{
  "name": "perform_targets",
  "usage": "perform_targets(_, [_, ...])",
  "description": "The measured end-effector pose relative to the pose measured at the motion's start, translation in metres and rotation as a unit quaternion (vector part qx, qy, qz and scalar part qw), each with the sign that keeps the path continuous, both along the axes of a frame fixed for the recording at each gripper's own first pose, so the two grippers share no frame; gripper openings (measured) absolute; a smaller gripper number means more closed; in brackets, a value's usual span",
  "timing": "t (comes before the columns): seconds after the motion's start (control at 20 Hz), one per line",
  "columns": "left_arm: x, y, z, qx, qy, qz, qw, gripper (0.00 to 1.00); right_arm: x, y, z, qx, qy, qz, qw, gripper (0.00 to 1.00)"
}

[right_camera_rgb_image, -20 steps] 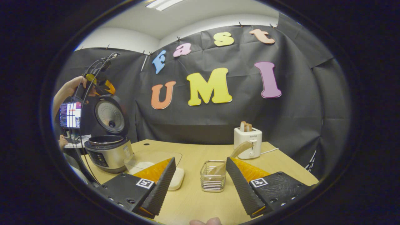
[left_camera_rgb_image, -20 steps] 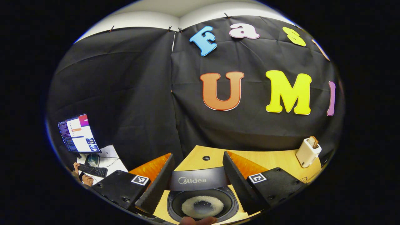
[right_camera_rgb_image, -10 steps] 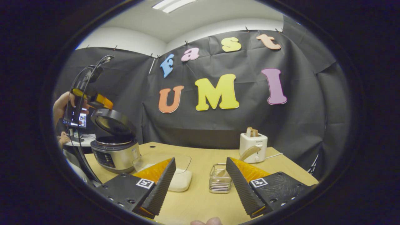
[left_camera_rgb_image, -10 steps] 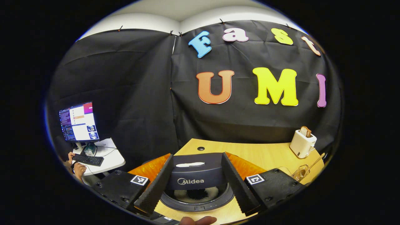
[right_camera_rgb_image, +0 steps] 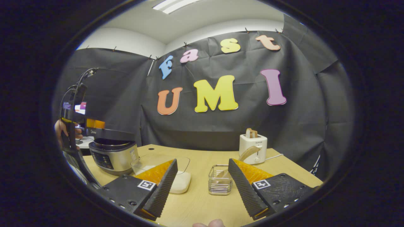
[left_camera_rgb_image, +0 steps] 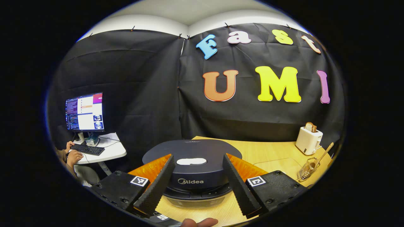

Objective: Close the left gripper, press the button to open the rice cooker; take a wooden spoon from the chopstick holder with the right hand, scoop a spoonful of rice and pour it into the rice cooker, then put the wooden spoon back into the chopstick holder.

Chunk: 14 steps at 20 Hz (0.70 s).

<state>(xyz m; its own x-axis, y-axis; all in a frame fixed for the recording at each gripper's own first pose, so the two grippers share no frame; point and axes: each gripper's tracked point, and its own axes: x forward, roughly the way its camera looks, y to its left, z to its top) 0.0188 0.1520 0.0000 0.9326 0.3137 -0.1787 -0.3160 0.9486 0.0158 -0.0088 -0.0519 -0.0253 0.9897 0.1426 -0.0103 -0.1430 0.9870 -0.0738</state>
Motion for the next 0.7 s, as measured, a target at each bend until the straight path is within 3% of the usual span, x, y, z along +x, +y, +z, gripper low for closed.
perform_targets(0.05, [-0.002,-0.002,-0.005,0.004,-0.001,0.002,1.0,0.98,-0.001,0.003,-0.002,0.003,0.002,0.004,1.0,0.95])
perform_targets(0.35, [-0.005,-0.004,-0.024,0.007,-0.013,0.005,1.0,0.98,0.004,0.007,-0.004,-0.016,-0.006,0.003,1.0,0.91])
perform_targets(0.5, [-0.006,-0.003,-0.025,-0.001,-0.02,0.007,1.0,0.98,0.006,0.008,-0.002,-0.011,-0.009,0.003,1.0,0.96])
perform_targets(0.7, [-0.006,-0.004,-0.026,0.002,-0.027,0.007,1.0,0.99,0.008,0.01,-0.002,-0.003,-0.01,0.002,1.0,0.91])
